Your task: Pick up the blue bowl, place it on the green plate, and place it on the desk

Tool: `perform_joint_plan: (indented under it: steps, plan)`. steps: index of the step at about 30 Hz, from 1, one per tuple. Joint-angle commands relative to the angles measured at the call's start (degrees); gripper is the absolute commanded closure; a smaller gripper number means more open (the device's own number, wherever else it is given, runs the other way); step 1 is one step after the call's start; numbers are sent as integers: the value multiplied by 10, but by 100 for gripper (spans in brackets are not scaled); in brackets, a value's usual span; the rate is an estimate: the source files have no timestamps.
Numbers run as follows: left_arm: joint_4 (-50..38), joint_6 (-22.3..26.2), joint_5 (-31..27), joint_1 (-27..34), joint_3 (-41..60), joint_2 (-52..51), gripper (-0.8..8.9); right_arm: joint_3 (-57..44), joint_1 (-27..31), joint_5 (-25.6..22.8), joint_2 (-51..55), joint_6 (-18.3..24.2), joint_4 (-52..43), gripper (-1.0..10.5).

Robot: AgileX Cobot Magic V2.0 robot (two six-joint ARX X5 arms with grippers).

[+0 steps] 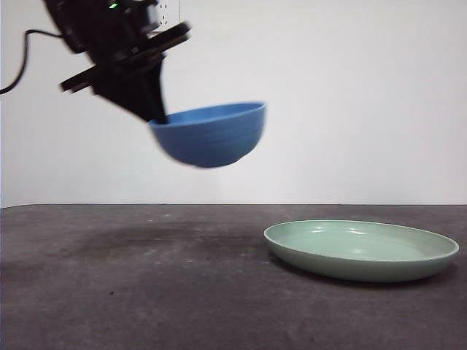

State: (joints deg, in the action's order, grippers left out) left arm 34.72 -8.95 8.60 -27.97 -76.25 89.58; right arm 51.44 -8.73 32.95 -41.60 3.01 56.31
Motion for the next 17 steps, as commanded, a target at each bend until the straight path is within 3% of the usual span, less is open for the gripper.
perform_joint_plan:
  steps: [1,17]
  plan:
    - [-7,-18,3,-21,-31,17,804,11,-3,0,-2,-1,-5,532]
    - [-7,-41,2,-122,-176,215,804,11,-3,0,-1,-8,0,532]
